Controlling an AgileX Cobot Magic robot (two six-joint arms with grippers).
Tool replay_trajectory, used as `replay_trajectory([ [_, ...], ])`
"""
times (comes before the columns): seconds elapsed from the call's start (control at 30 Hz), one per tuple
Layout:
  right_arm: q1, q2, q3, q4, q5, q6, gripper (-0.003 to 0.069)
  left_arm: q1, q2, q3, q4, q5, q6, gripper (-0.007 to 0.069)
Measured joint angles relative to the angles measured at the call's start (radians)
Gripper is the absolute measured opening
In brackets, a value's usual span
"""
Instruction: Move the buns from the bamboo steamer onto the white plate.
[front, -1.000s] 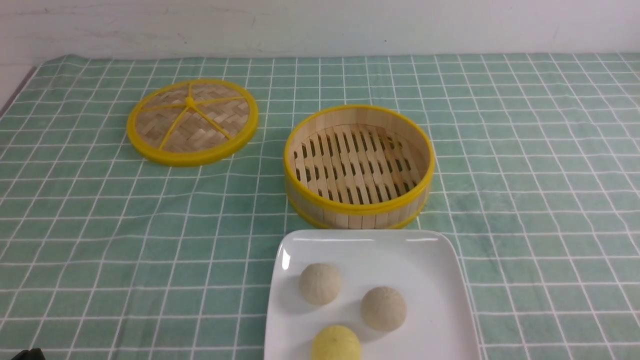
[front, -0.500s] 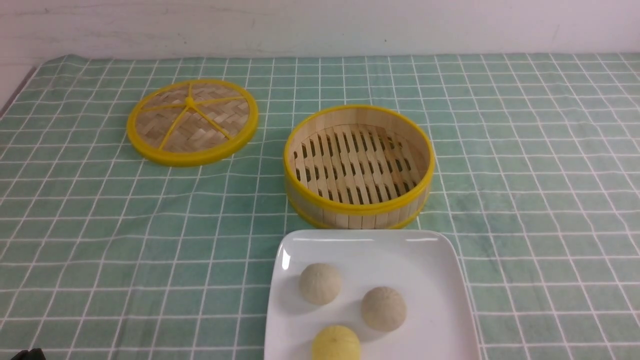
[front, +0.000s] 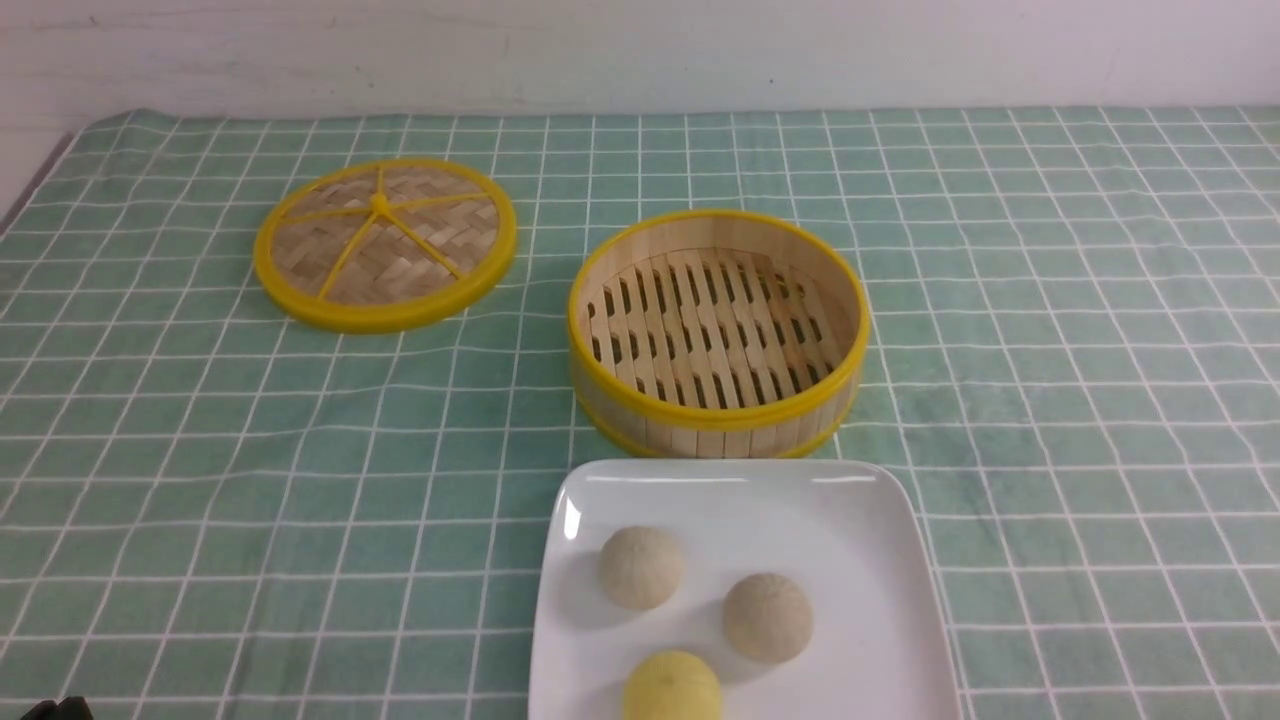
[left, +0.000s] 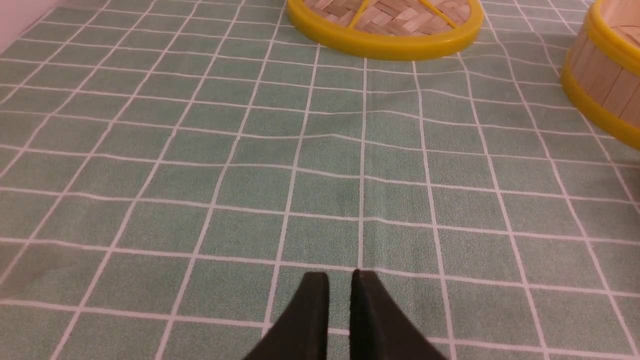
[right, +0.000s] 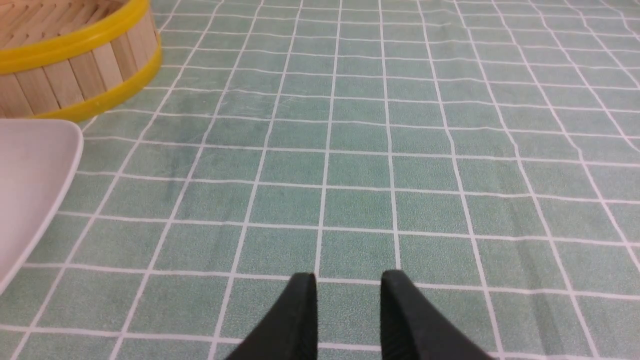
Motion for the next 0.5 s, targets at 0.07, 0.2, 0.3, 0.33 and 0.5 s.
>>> replay_trajectory([
  [0.07, 0.000, 0.000, 0.000, 0.000, 0.000, 0.000, 0.0213, 0.014, 0.000, 0.000, 0.000, 0.000, 0.000, 0.0096],
  [0.2, 0.000, 0.000, 0.000, 0.000, 0.000, 0.000, 0.0219, 0.068, 0.000, 0.000, 0.000, 0.000, 0.000, 0.0099],
  [0.3, 0.000, 0.000, 0.000, 0.000, 0.000, 0.000, 0.0223, 0.086, 0.000, 0.000, 0.000, 0.001, 0.000, 0.0102],
  [0.33, 0.000, 0.000, 0.000, 0.000, 0.000, 0.000, 0.0223, 0.087, 0.000, 0.000, 0.000, 0.001, 0.000, 0.0102],
  [0.5, 0.000, 0.000, 0.000, 0.000, 0.000, 0.000, 0.0225, 0.069, 0.000, -0.001, 0.000, 0.002, 0.000, 0.0108],
])
